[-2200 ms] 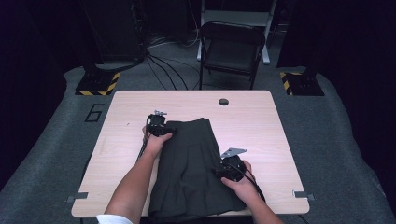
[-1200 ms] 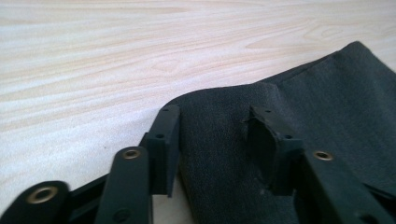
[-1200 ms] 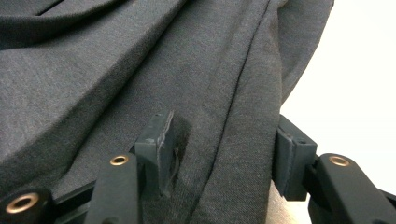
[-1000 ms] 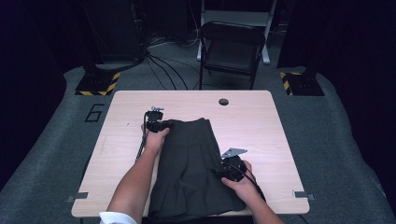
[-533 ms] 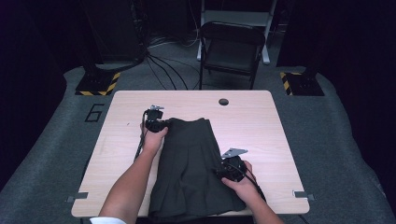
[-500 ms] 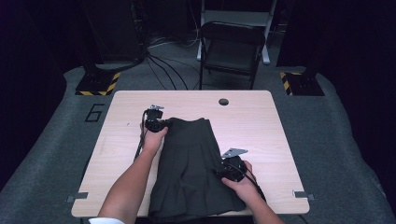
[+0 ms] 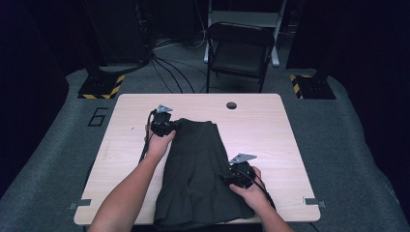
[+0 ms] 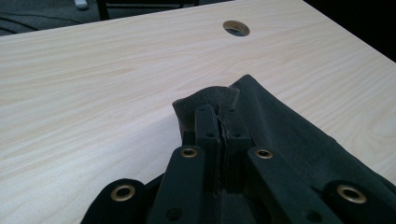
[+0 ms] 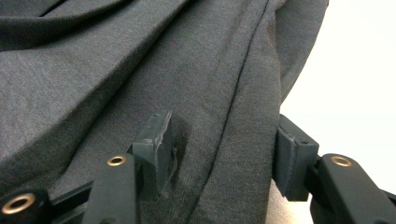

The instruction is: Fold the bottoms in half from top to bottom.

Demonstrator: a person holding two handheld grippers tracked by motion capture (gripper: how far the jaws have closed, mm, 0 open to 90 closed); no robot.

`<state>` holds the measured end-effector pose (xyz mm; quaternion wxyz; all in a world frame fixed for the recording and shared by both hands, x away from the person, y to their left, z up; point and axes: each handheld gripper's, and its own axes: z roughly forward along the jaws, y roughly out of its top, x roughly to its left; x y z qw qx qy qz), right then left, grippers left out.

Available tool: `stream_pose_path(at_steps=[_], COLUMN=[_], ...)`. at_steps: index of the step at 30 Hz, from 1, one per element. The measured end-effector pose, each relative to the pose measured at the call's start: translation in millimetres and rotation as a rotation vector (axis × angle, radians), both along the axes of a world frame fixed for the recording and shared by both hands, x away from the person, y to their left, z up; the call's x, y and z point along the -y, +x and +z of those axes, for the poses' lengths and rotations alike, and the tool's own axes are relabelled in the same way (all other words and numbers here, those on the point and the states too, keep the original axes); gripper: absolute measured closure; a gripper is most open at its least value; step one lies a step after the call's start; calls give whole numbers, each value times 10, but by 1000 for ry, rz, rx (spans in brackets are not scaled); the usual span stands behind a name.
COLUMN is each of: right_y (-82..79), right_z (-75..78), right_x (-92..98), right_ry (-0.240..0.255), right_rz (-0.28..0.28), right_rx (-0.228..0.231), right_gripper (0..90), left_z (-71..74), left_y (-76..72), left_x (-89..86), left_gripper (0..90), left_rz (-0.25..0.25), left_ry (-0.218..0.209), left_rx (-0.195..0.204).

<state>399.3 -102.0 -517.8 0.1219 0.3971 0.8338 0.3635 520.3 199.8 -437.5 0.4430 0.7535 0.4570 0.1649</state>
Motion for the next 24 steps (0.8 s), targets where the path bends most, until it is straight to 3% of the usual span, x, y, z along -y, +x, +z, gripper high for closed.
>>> stream_pose_path(at_steps=[8,14,18,24], right_y=[23,20,18,13], right_z=[36,29,22,32], right_x=[33,26,26,8], right_ry=[-8,-10,-14,-32], right_rz=[-17,-22,-21,-39], right_rx=[-26,-34,-21,-22], right_gripper=[440,434,435,454], left_z=[121,153,110,88], left_y=[-246,-505,-678,-901], left_x=[186,305,312,233], left_gripper=[882,883,883,884], left_rz=[-139,-247,-290,-331], left_ry=[43,23,-4,8], left_rx=[64,93,100,128])
